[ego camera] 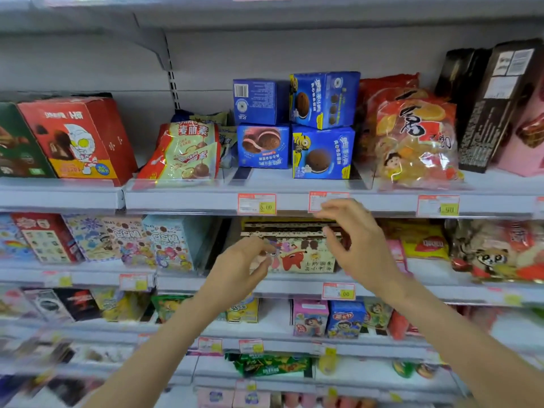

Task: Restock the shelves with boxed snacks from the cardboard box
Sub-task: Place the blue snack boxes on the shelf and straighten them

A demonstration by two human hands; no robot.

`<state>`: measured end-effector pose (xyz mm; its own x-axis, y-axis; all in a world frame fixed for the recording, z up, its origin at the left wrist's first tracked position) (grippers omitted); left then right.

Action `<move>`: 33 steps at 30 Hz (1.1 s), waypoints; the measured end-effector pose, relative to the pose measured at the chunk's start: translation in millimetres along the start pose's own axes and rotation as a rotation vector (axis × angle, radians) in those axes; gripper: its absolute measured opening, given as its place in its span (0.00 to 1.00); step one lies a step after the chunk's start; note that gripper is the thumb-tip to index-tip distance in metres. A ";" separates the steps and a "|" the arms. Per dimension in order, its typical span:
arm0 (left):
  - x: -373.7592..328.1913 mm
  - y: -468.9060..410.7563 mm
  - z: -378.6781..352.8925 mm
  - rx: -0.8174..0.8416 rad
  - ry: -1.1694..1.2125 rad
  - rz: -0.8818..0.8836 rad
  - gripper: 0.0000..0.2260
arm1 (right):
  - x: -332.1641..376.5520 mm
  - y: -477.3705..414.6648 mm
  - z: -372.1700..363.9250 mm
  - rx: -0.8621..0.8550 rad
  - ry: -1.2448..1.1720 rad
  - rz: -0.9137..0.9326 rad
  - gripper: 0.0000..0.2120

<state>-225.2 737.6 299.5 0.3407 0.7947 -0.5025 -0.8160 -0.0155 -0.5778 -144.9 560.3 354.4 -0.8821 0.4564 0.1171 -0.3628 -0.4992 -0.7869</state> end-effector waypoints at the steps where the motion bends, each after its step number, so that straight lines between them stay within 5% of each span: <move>1: 3.1 5.2 -5.3 0.005 -0.001 0.016 0.16 | -2.3 11.3 -8.1 0.038 -0.025 -0.026 0.13; 6: 5.2 10.3 -11.0 0.010 -0.008 0.051 0.15 | -11.0 33.8 -20.9 0.108 -0.073 -0.123 0.12; 15: -30.1 -35.0 22.5 -0.136 -0.065 -0.112 0.13 | -24.8 -40.2 16.9 -0.115 -0.073 -0.117 0.12; 21: -42.7 -79.7 41.9 -0.193 -0.102 -0.145 0.16 | -70.0 -129.5 33.8 -0.174 -0.129 -0.427 0.31; 26: -43.4 -110.3 49.5 -0.194 -0.128 -0.166 0.16 | -93.2 -181.5 21.5 -0.055 -0.199 -0.578 0.48; 33: -26.9 -170.8 87.0 -0.333 -0.321 -0.081 0.15 | -110.7 -199.2 -5.1 0.022 -0.223 -0.566 0.50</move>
<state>-135.6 771.7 467.7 0.1929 0.9481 -0.2528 -0.5803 -0.0976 -0.8086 26.6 613.0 495.1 -0.5912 0.4910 0.6399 -0.7979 -0.2401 -0.5529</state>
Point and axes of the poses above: each hand's wrist, its own y-axis away from the middle knuckle, its own z-axis out of the back of the hand, x = y × z, the point moved 6 cm from there along -y, towards the middle knuckle, and after that the axes turned 13 degrees about y, right-handed, at the moved point
